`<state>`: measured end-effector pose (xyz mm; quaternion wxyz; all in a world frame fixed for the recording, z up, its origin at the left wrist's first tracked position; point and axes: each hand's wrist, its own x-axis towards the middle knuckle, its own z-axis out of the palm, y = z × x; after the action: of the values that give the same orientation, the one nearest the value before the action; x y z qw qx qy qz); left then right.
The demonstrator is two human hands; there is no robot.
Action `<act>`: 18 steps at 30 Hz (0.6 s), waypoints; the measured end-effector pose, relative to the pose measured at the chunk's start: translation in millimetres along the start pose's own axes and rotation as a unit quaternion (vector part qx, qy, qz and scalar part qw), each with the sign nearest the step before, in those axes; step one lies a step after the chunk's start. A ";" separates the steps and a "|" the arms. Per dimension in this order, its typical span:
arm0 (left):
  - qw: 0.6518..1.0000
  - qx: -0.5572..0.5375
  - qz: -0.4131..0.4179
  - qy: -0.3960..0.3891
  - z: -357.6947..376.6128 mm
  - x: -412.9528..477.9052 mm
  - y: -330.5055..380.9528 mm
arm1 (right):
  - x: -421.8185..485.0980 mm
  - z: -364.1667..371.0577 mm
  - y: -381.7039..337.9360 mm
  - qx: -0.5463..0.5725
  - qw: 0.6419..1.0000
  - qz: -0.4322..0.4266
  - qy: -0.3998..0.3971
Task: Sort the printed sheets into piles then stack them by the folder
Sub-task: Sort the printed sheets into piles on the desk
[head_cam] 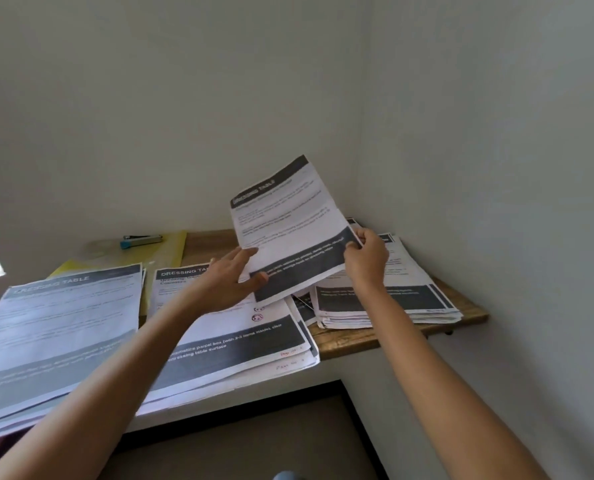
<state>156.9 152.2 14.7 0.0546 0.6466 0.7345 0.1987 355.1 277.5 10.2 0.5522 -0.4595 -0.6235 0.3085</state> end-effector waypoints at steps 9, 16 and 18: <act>0.999 -0.022 0.032 -0.005 19.9 10.6 39.8 | -3.4 -65.6 29.9 0.011 0.997 0.058 0.042; 0.992 -0.061 0.001 0.106 -23.3 -14.6 25.1 | -16.2 -53.9 17.9 0.031 0.997 0.071 0.004; 0.989 -0.079 -0.011 0.126 -35.9 -24.3 14.7 | -28.3 -41.6 7.3 0.034 0.998 0.058 -0.016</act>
<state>162.3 121.9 48.6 0.0145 0.6019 0.7248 0.3350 396.4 249.4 0.5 0.5384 -0.4714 -0.5935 0.3683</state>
